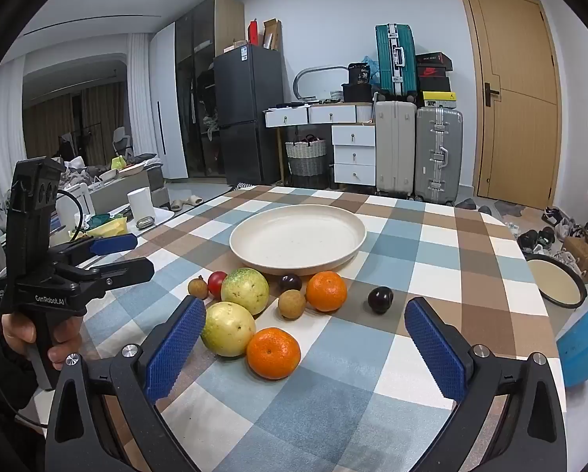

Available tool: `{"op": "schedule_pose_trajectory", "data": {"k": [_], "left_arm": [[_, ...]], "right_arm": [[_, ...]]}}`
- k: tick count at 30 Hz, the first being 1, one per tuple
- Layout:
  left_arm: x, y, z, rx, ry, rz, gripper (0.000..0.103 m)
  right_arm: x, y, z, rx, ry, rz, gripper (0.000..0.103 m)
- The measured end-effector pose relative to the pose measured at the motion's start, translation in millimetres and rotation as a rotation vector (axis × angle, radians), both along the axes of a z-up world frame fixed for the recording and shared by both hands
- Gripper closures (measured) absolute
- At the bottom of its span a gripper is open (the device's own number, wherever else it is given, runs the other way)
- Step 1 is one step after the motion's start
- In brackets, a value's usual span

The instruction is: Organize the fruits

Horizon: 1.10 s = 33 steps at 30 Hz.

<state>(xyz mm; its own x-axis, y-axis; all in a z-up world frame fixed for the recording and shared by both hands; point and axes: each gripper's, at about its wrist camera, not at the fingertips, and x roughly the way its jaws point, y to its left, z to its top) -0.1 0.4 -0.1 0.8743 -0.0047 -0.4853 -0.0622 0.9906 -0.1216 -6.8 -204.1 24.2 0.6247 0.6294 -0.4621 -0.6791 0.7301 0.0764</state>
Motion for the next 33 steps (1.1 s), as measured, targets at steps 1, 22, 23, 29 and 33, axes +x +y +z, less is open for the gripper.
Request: {"op": "schedule_pose_trajectory", "data": {"k": [1,22,23,29,33], "left_arm": [[0.1,0.1,0.0,0.000,0.000,0.001,0.001],[0.3,0.6,-0.2,-0.003,-0.001,0.001,0.001],[0.3,0.6,-0.2,-0.003,-0.001,0.000,0.001],[1.9,4.2,-1.9,-0.004,-0.002,0.002,0.001],[1.5,3.0,-1.6,-0.002,-0.003,-0.001,0.001]], "right_arm": [[0.0,0.0,0.0,0.001,-0.001,0.000,0.000],[-0.2,0.3,-0.1,0.000,-0.001,-0.001,0.000],[-0.2,0.2,-0.1,0.000,0.000,-0.001,0.000],[-0.3,0.5,-0.1,0.000,-0.001,0.001,0.000],[0.1,0.3,-0.1,0.000,-0.001,0.001,0.000]]}}
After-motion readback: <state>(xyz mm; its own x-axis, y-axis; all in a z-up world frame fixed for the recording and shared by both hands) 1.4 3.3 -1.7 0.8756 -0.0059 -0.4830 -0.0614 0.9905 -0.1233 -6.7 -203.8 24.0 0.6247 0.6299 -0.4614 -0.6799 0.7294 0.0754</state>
